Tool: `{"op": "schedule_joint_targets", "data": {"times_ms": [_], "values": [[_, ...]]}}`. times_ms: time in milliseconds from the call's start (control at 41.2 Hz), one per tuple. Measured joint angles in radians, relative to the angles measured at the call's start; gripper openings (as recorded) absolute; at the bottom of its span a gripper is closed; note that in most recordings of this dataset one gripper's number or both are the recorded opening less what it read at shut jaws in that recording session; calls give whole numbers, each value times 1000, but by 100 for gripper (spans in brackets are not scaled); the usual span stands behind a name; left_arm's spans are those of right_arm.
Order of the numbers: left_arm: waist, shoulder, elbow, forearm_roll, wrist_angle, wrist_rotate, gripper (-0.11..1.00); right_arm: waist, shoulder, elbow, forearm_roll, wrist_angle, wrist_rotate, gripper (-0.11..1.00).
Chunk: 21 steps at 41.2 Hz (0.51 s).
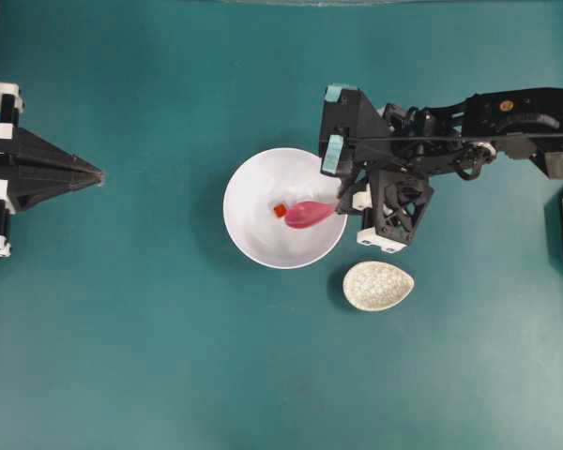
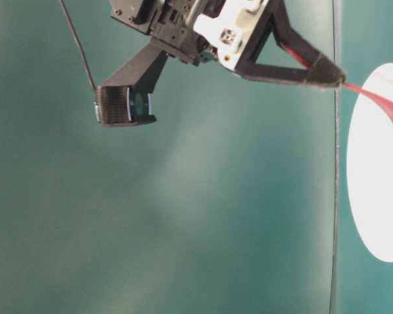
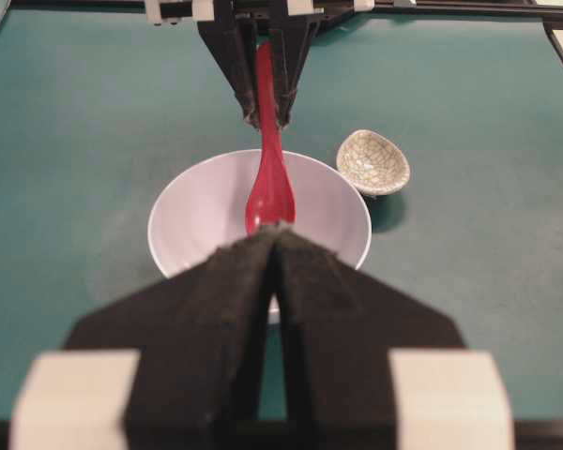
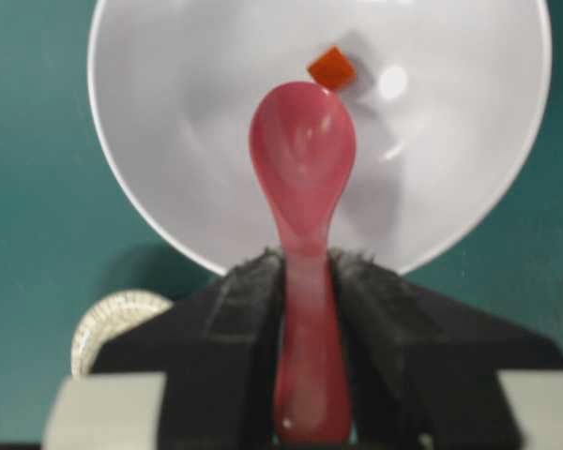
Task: Grip the spoon and scoop the red block from the bowl with right arm.
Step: 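Lower the spoon into the bowl and slide it under the red cube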
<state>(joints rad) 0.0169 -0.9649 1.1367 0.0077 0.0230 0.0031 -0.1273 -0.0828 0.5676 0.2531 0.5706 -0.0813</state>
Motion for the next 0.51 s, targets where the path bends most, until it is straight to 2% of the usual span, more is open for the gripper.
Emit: {"op": "schedule_joint_targets", "data": {"times_ms": [509], "values": [[0,2,0,0,-2,0,0,0,44,9,-9,-32,0,25]]}}
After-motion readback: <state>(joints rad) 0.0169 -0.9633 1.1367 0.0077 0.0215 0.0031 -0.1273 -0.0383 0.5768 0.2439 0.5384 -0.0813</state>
